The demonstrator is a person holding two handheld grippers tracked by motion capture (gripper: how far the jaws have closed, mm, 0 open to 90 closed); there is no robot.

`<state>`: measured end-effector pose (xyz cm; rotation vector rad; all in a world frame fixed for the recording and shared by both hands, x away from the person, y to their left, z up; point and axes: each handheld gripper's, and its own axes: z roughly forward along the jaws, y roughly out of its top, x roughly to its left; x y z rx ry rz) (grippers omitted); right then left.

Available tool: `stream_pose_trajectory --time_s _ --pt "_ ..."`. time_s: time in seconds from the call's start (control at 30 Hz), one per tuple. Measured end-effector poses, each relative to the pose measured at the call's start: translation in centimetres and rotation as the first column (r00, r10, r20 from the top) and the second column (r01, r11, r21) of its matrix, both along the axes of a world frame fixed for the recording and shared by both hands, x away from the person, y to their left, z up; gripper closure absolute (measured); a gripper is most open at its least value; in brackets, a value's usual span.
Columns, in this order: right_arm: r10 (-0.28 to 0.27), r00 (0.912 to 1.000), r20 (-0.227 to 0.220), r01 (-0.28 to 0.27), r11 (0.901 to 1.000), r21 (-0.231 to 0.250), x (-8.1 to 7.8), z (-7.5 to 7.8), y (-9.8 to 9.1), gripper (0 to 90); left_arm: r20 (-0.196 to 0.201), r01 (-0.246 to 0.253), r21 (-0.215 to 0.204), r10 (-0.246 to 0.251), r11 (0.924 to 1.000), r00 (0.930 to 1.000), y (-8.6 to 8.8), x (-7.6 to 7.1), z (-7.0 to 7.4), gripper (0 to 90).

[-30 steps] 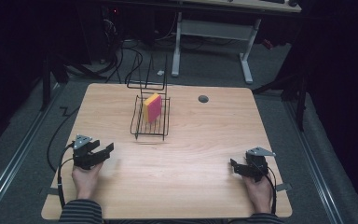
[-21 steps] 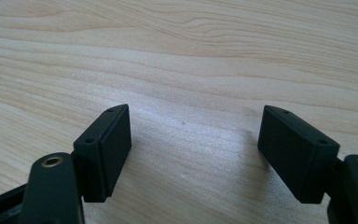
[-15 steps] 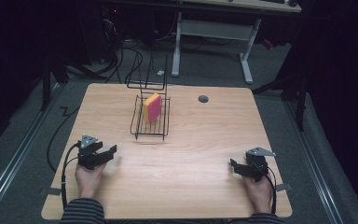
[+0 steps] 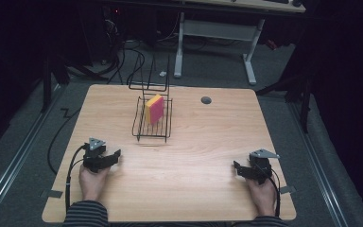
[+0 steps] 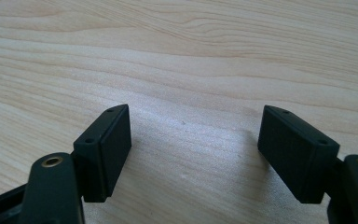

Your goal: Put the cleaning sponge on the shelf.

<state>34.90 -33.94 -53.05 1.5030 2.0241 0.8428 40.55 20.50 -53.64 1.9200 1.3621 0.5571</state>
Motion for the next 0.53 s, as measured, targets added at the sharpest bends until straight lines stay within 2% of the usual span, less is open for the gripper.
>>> stream_pose_trajectory --time_s 0.07,0.53 --pt "-0.001 1.0 -0.001 0.001 1.0 0.001 -0.01 0.0 0.01 25.9 0.003 0.016 0.049 -0.016 0.9987 0.9999 -0.63 -0.09 -0.03 30.4" --pt "-0.001 1.0 -0.001 0.001 1.0 0.001 -0.02 0.0 0.01 25.8 -0.003 0.025 0.043 -0.025 0.9988 0.9997 -0.86 -0.21 -0.03 27.0"
